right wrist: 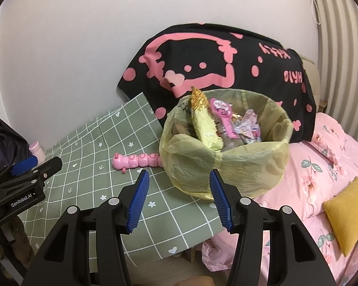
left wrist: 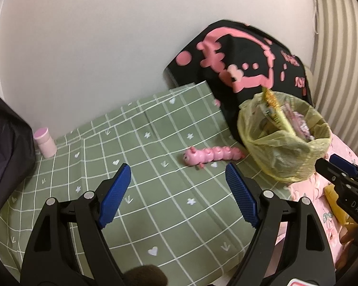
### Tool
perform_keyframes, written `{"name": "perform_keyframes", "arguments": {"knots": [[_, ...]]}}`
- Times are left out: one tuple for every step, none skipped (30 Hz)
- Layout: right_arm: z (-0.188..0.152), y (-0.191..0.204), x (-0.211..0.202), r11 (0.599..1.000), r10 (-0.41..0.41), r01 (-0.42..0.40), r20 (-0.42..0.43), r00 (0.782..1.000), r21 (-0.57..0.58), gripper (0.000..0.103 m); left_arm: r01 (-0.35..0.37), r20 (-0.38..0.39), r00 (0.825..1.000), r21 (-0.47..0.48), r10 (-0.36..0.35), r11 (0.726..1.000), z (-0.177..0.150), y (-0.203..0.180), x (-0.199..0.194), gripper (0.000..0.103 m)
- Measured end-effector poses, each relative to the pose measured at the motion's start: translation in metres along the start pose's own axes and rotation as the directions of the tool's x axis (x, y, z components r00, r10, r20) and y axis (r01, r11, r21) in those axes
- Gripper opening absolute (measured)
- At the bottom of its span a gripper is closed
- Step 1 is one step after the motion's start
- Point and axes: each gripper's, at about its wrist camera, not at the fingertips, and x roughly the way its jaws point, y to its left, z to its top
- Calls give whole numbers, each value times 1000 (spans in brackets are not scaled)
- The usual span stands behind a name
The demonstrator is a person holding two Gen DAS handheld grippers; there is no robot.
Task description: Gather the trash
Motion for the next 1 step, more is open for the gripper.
{"name": "perform_keyframes", "arguments": {"knots": [[1, 3, 6, 1000, 8, -8, -13, 1000, -7, 49, -16, -12, 1000, -18, 15, 1000, 1, 8, 4, 77]]}}
